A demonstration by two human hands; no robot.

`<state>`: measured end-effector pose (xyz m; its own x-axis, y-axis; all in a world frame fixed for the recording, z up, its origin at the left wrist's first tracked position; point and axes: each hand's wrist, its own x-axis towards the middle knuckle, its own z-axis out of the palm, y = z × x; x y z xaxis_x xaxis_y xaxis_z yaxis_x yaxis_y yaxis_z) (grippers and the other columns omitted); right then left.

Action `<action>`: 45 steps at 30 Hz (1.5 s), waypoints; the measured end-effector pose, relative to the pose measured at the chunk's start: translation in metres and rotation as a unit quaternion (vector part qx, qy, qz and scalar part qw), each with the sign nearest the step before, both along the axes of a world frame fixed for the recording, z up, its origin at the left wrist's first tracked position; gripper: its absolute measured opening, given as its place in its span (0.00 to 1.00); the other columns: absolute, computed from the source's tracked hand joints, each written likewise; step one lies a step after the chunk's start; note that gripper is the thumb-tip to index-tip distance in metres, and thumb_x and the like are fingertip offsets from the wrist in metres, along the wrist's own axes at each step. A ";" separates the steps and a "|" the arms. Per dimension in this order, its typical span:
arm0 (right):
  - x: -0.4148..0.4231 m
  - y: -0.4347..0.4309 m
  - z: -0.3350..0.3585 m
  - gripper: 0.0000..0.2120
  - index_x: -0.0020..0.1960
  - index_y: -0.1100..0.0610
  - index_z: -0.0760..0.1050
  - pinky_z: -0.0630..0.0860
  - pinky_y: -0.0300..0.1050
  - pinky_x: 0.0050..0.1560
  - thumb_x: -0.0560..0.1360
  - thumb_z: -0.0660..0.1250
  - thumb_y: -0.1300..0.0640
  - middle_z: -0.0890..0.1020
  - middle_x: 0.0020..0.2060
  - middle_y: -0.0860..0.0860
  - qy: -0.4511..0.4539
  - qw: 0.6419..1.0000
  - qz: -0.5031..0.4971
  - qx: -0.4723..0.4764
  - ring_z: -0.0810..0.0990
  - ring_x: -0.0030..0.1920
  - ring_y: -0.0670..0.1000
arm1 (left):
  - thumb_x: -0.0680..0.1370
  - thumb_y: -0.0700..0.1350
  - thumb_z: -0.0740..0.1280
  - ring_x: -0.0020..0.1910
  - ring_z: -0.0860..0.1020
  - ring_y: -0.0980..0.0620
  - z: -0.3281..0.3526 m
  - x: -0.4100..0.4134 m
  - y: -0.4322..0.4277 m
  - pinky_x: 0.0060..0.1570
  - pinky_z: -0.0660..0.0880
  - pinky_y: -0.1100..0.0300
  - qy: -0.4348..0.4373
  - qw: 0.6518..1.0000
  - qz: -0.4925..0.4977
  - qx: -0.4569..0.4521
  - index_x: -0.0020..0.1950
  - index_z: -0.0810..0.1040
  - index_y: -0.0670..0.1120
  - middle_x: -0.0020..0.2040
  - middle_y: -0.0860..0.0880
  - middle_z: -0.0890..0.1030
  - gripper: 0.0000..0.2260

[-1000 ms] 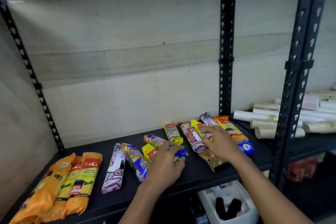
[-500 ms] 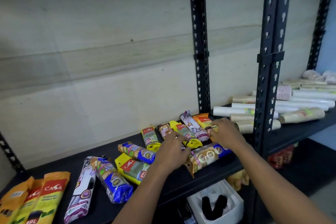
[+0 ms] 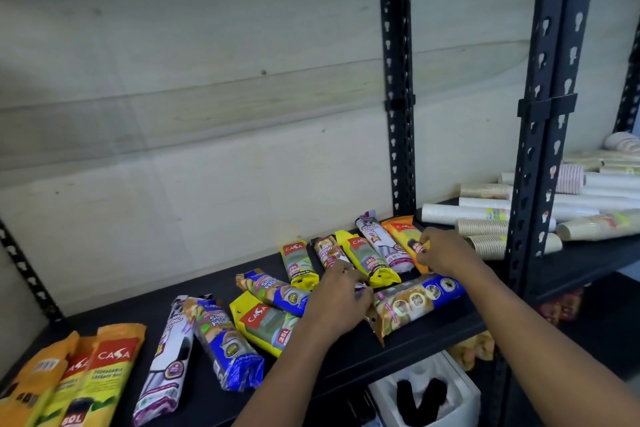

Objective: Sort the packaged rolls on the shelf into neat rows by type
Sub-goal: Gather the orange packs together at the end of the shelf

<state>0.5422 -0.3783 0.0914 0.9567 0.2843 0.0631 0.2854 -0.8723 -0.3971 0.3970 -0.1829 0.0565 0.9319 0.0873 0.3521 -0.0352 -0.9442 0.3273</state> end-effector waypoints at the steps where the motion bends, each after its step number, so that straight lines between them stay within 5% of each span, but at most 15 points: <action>1: -0.002 -0.001 0.001 0.20 0.65 0.54 0.72 0.76 0.48 0.44 0.74 0.68 0.51 0.79 0.53 0.55 -0.013 1.000 -0.004 0.017 0.78 0.46 0.52 | 0.79 0.55 0.64 0.62 0.72 0.52 0.001 -0.003 0.002 0.57 0.74 0.56 -0.006 1.000 0.001 0.002 0.62 0.80 0.50 0.62 0.51 0.73 0.15; 8: -0.046 0.007 0.006 0.24 0.70 0.48 0.70 0.78 0.47 0.42 0.76 0.68 0.48 0.82 0.52 0.51 -0.085 0.977 0.047 0.189 0.80 0.44 0.47 | 0.80 0.59 0.59 0.60 0.71 0.54 0.000 -0.057 0.035 0.62 0.68 0.57 -0.082 0.994 0.033 0.057 0.63 0.78 0.56 0.61 0.56 0.74 0.16; 14: -0.113 0.050 0.016 0.23 0.68 0.42 0.73 0.74 0.30 0.38 0.74 0.72 0.48 0.80 0.48 0.40 -0.043 0.941 0.154 0.298 0.79 0.43 0.37 | 0.78 0.60 0.60 0.58 0.73 0.52 0.005 -0.128 0.082 0.60 0.71 0.54 -0.112 0.985 0.102 0.078 0.60 0.78 0.58 0.61 0.56 0.74 0.15; 16: -0.130 0.065 0.018 0.24 0.68 0.41 0.73 0.73 0.34 0.43 0.73 0.72 0.46 0.81 0.55 0.44 -0.051 0.938 0.181 0.291 0.79 0.48 0.38 | 0.78 0.60 0.61 0.58 0.74 0.51 0.007 -0.147 0.099 0.58 0.73 0.52 -0.117 0.983 0.121 0.073 0.59 0.80 0.57 0.61 0.54 0.74 0.14; 19: -0.163 0.088 0.014 0.24 0.68 0.41 0.73 0.72 0.31 0.40 0.73 0.72 0.45 0.77 0.51 0.39 -0.040 0.929 0.224 0.292 0.76 0.46 0.36 | 0.77 0.58 0.63 0.58 0.75 0.53 0.010 -0.181 0.120 0.56 0.73 0.56 -0.113 0.980 0.148 0.068 0.58 0.81 0.56 0.60 0.54 0.75 0.13; 23: -0.199 0.119 0.004 0.24 0.68 0.37 0.72 0.78 0.39 0.46 0.72 0.71 0.41 0.77 0.53 0.42 -0.020 0.915 0.272 0.297 0.77 0.49 0.40 | 0.77 0.57 0.65 0.57 0.76 0.50 0.010 -0.216 0.143 0.56 0.75 0.51 -0.111 0.969 0.206 0.081 0.58 0.80 0.56 0.60 0.52 0.77 0.13; 28: -0.241 0.164 0.004 0.24 0.67 0.39 0.73 0.72 0.31 0.39 0.72 0.72 0.43 0.74 0.49 0.40 0.011 0.893 0.330 0.307 0.77 0.45 0.38 | 0.76 0.61 0.61 0.55 0.76 0.48 0.014 -0.258 0.169 0.55 0.74 0.50 -0.077 0.953 0.275 0.100 0.59 0.80 0.55 0.58 0.52 0.78 0.18; 37: -0.307 0.250 -0.008 0.29 0.69 0.40 0.72 0.74 0.37 0.46 0.69 0.69 0.34 0.75 0.56 0.48 0.061 0.879 0.396 0.258 0.76 0.51 0.43 | 0.74 0.59 0.69 0.54 0.79 0.39 0.012 -0.337 0.218 0.53 0.75 0.43 -0.026 0.888 0.438 0.134 0.56 0.84 0.52 0.57 0.45 0.81 0.16; 45: -0.343 0.306 -0.016 0.30 0.68 0.45 0.74 0.75 0.49 0.60 0.70 0.70 0.35 0.72 0.61 0.50 0.073 0.883 0.399 0.236 0.73 0.62 0.50 | 0.79 0.52 0.67 0.57 0.78 0.45 -0.005 -0.359 0.226 0.57 0.76 0.49 -0.036 0.912 0.408 0.022 0.61 0.82 0.47 0.62 0.47 0.76 0.14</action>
<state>0.1997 -0.0724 0.0751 0.4704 0.8471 0.2473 0.6502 -0.1432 -0.7461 0.0376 0.0428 0.0513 0.5374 0.7251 0.4305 0.6648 -0.6784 0.3126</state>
